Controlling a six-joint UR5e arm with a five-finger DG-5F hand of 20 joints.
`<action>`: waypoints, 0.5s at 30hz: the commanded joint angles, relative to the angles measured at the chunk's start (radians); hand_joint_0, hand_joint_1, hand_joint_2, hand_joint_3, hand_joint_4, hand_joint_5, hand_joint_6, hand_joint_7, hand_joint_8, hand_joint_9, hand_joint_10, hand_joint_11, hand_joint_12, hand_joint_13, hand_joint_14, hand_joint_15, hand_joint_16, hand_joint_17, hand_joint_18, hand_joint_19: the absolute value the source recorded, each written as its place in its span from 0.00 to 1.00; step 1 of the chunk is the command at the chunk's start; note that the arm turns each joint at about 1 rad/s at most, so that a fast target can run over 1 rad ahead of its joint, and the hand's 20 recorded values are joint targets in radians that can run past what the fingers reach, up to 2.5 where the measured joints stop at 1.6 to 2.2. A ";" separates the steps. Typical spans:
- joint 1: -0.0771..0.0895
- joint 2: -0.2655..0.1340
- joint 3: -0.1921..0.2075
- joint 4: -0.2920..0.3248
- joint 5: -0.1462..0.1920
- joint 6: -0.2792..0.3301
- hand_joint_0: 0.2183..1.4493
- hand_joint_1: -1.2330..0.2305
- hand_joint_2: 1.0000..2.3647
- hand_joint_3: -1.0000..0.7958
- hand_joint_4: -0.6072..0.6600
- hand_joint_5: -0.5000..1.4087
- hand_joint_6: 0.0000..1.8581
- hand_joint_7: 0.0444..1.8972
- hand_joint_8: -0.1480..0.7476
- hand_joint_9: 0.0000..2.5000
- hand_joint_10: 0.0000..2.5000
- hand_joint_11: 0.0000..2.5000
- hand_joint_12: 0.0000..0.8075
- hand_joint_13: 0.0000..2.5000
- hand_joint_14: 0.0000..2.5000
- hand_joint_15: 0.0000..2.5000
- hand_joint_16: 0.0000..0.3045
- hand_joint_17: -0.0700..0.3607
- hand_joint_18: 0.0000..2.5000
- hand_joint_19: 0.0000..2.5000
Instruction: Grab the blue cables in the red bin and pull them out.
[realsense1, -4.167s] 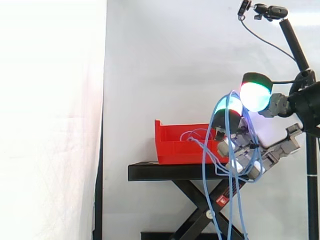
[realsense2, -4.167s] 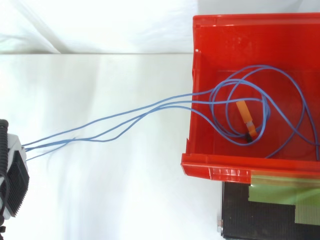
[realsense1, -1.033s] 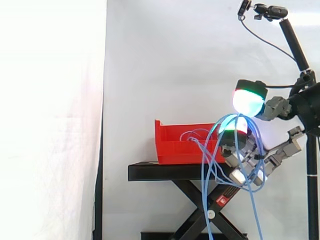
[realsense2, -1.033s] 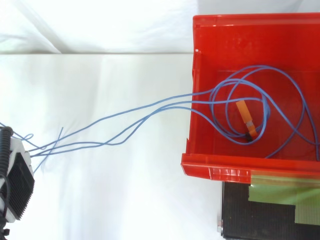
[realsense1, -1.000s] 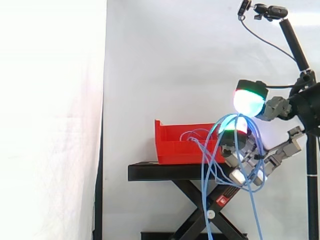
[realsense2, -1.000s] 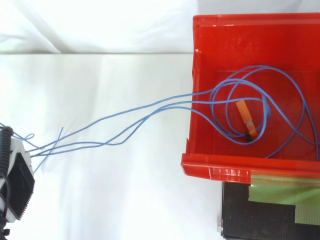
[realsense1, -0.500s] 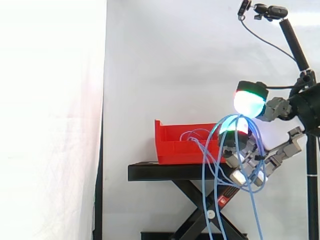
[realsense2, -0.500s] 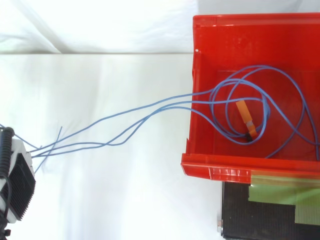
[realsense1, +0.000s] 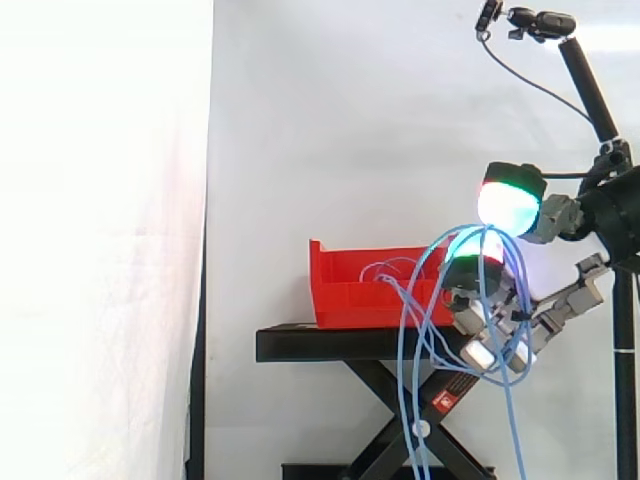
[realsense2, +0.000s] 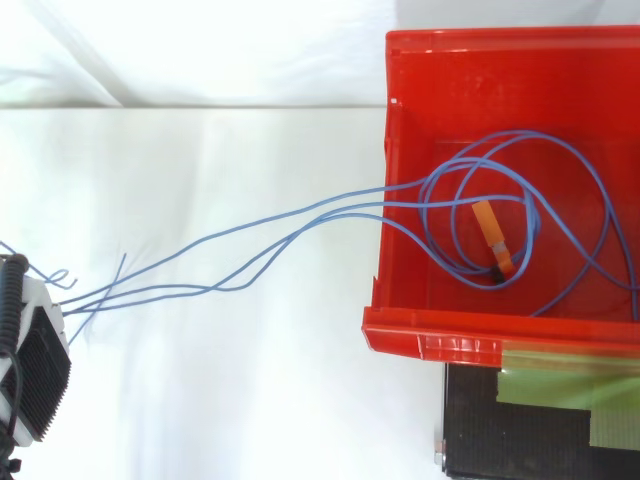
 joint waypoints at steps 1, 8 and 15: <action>0.000 0.000 0.001 0.000 0.000 0.000 0.38 0.12 0.00 0.00 0.60 0.69 0.38 0.29 0.42 0.33 0.01 0.36 0.43 0.26 0.01 0.27 0.17 0.43 0.22 0.39; 0.002 0.000 0.001 0.000 0.000 0.000 0.38 0.11 0.00 0.00 0.61 0.67 0.40 0.28 0.42 0.32 0.01 0.36 0.42 0.26 0.01 0.28 0.17 0.43 0.22 0.39; 0.000 0.000 0.000 0.000 -0.002 -0.002 0.38 0.11 0.00 0.00 0.61 0.64 0.45 0.24 0.42 0.32 0.01 0.36 0.42 0.26 0.01 0.27 0.17 0.44 0.22 0.38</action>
